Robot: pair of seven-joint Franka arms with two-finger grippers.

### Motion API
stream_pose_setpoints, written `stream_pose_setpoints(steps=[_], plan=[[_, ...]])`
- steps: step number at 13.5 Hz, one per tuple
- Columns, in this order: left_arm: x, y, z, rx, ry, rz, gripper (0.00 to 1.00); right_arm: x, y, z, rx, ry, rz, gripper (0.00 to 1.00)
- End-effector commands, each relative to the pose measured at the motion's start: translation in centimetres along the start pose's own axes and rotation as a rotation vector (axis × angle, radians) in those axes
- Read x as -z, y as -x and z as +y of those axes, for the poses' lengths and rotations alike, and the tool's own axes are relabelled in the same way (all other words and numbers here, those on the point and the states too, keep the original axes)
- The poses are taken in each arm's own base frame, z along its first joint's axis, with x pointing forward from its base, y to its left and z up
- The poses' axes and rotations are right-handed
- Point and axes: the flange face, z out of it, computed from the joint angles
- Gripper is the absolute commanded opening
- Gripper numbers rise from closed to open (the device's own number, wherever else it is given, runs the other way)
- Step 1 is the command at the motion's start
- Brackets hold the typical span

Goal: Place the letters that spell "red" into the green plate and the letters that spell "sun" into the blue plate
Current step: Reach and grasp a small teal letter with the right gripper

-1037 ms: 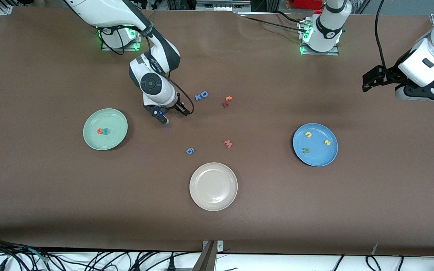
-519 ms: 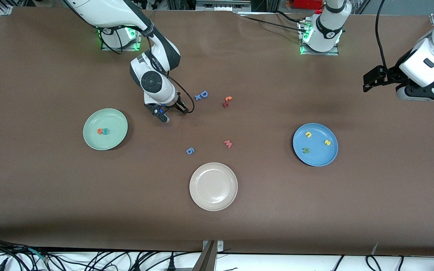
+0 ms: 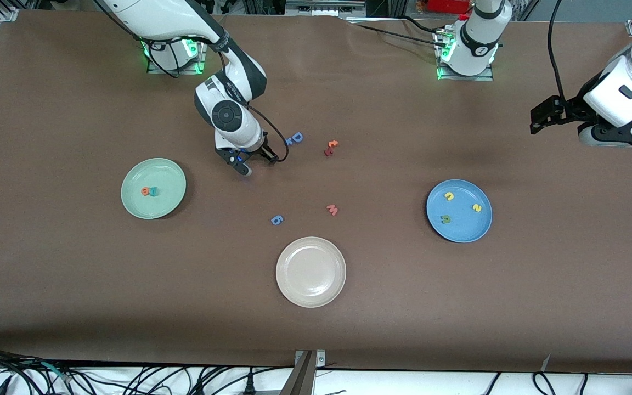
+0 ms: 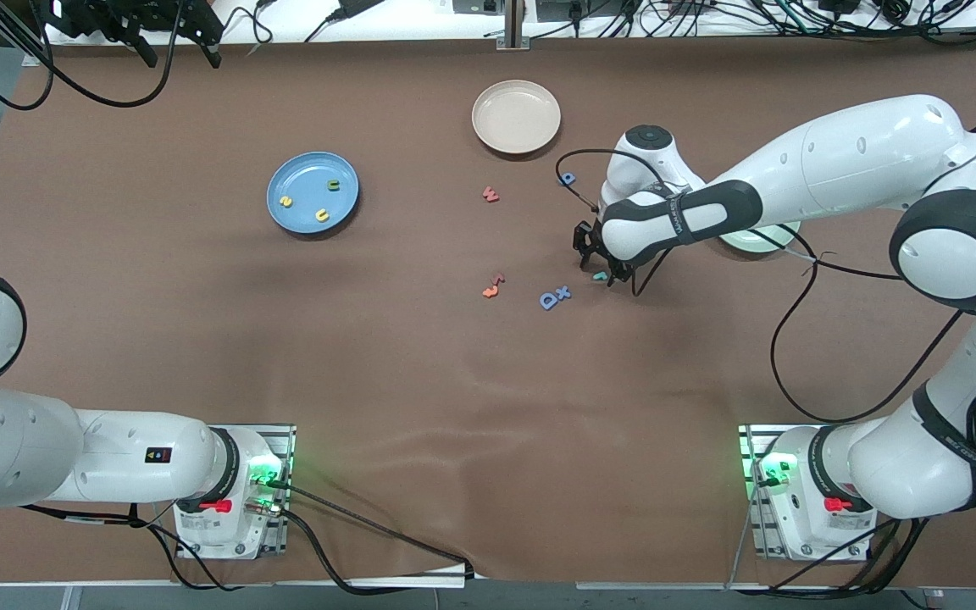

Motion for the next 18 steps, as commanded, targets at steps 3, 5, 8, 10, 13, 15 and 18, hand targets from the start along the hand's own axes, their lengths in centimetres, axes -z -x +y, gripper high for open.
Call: stream_pose_setpoints(steps=[3,5,8,10,13,15,18], plan=[[0.4,0.7,0.1,-0.002,0.025,-0.001,1.0,-0.3,0.3,0.2,-0.014,-0.012,-0.002,0.42],[0.4,0.7,0.1,-0.002,0.025,-0.001,1.0,-0.2,0.3,0.2,-0.014,-0.013,-0.002,0.34],[0.4,0.7,0.1,-0.001,0.025,-0.001,1.0,-0.3,0.3,0.2,-0.012,-0.012,-0.003,0.2],[0.4,0.7,0.1,-0.001,0.025,-0.001,1.0,-0.3,0.2,0.2,-0.012,-0.012,-0.001,0.19],[0.4,0.7,0.1,-0.001,0.025,0.001,1.0,1.3,-0.1,-0.5,0.005,-0.017,0.005,0.19],[0.4,0.7,0.0,-0.002,0.025,0.001,1.0,3.6,-0.6,-1.1,0.009,0.032,0.0,0.19],[0.4,0.7,0.1,-0.002,0.025,0.001,1.0,8.2,-4.0,-1.7,0.043,0.094,-0.001,0.19]])
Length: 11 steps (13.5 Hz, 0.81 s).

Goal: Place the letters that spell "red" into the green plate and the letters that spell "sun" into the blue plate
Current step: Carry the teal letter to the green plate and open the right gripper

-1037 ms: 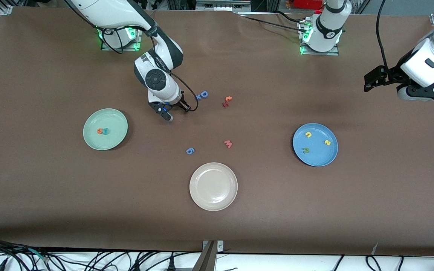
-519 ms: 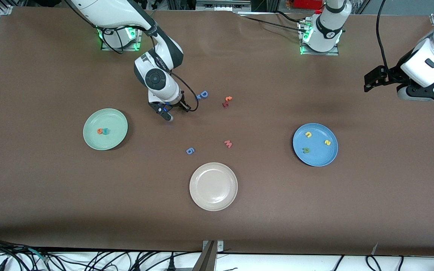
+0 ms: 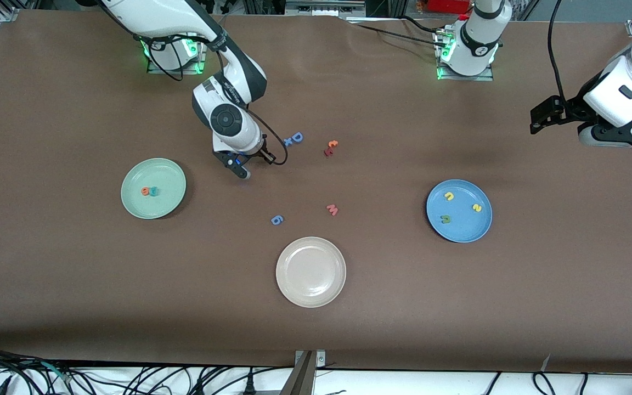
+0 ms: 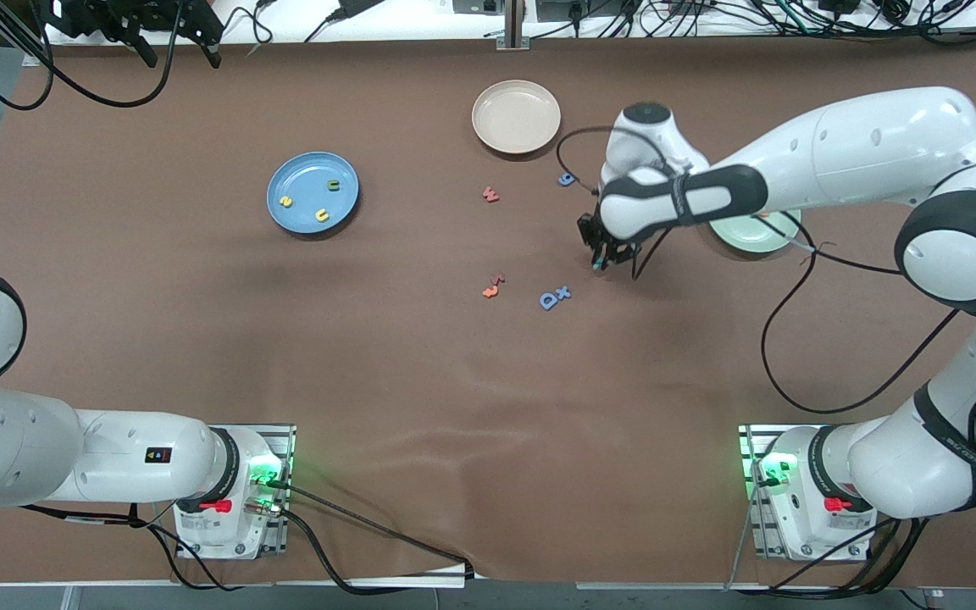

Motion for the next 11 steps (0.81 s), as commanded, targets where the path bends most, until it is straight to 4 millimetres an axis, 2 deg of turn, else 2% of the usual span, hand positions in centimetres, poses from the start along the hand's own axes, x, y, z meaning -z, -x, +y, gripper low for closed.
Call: stream_pose_setpoints(steps=[1,3,5,8,11], plan=[[0.4,0.7,0.1,-0.001,0.027,0.001,1.0,4.8,-4.0,0.7,0.057,0.075,-0.012,0.19],[0.4,0.7,0.1,0.003,0.025,0.001,1.0,7.6,-9.1,2.7,0.131,0.122,-0.027,0.19],[0.4,0.6,0.1,0.003,0.025,0.001,1.0,8.3,-13.9,5.2,0.222,0.125,-0.024,0.19],[0.4,0.6,0.0,-0.002,0.026,0.001,1.0,8.0,-20.2,8.8,0.335,0.126,-0.021,0.19],[0.4,0.6,0.1,-0.004,0.025,0.001,1.0,6.4,-24.7,11.2,0.417,0.119,0.0,0.19]])
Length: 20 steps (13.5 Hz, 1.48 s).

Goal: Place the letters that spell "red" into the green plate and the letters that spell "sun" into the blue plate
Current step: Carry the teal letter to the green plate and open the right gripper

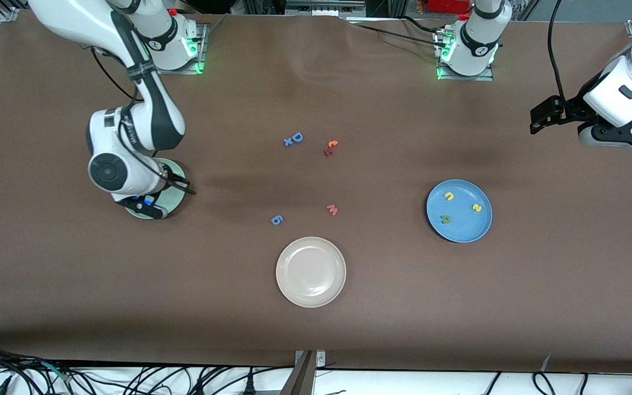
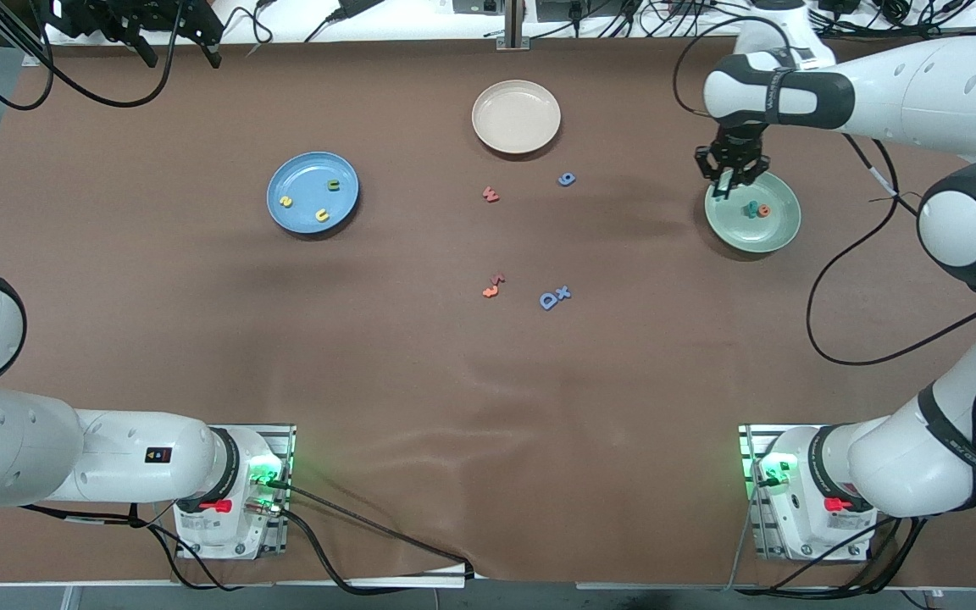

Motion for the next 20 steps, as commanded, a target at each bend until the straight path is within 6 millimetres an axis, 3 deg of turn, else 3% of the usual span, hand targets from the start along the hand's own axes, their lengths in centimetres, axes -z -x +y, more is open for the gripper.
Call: stream_pose_setpoints(steps=[1,3,4,6,8,9,12,15,18,20], plan=[[0.4,0.6,0.0,-0.004,0.026,0.001,1.0,-1.3,-2.0,1.9,0.076,-0.002,0.011,0.19],[0.4,0.6,0.1,-0.003,0.025,0.001,1.0,-1.6,-2.4,2.5,0.072,-0.005,0.009,0.24],[0.4,0.7,0.0,-0.004,0.025,0.001,1.0,-1.6,-2.3,2.3,0.073,-0.006,0.01,0.5],[0.4,0.6,-0.1,-0.003,0.024,-0.001,1.0,-1.5,-2.3,2.3,0.072,-0.009,0.009,0.85],[0.4,0.7,0.0,-0.005,0.024,0.001,1.0,-1.1,-2.3,2.2,0.067,-0.015,0.012,0.95],[0.4,0.7,0.0,-0.005,0.024,0.001,1.0,0.0,-2.4,2.2,0.074,-0.022,0.025,0.97],[0.4,0.7,0.0,-0.003,0.024,0.001,1.0,7.6,-2.4,2.1,0.086,-0.045,0.053,0.99],[0.4,0.7,0.0,-0.006,0.019,0.001,1.0,17.3,-1.4,2.1,0.099,-0.043,0.029,0.99],[0.5,0.7,0.3,-0.015,0.008,0.003,1.0,23.8,0.7,2.7,0.112,-0.045,0.027,0.99],[0.5,0.7,0.3,-0.017,0.008,0.003,1.0,26.2,1.8,2.8,0.154,-0.049,0.036,0.99]])
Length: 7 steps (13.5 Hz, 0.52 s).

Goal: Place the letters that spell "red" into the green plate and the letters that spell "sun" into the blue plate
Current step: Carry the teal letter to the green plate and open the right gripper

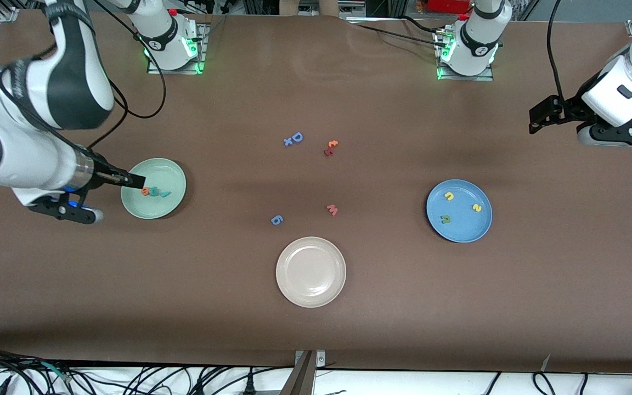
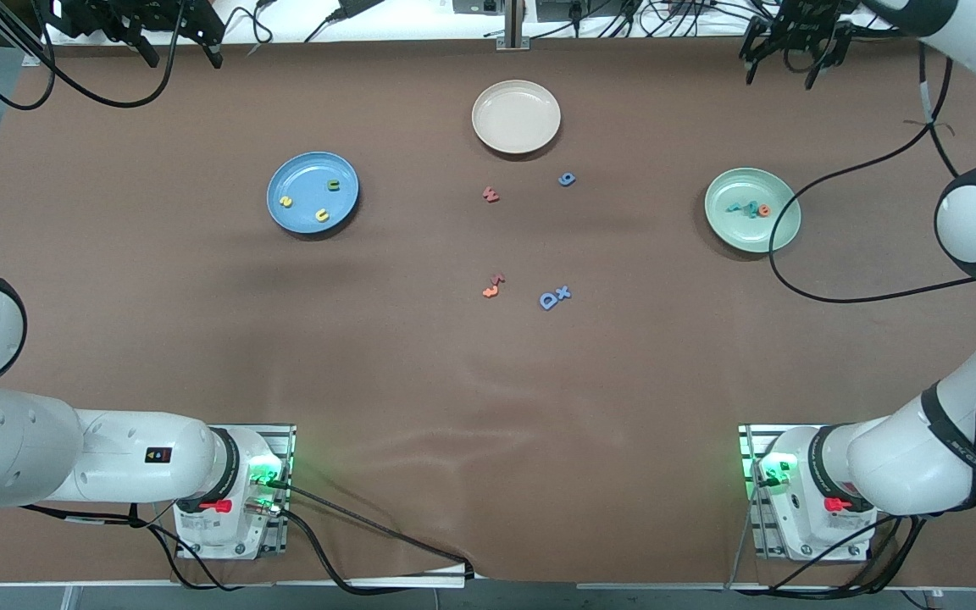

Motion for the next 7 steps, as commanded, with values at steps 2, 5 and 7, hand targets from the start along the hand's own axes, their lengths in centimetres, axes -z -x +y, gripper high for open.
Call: stream_pose_setpoints(steps=[2,5,7], plan=[[0.5,0.7,0.0,-0.01,0.008,0.003,1.0,3.1,1.4,0.2,0.08,-0.014,-0.007,0.99],[0.6,0.7,0.0,-0.008,0.008,0.005,1.0,4.5,2.0,1.0,0.163,-0.008,0.027,0.99],[0.6,0.7,0.0,-0.01,0.008,0.005,1.0,4.1,1.2,1.6,0.17,-0.015,0.05,0.99]])
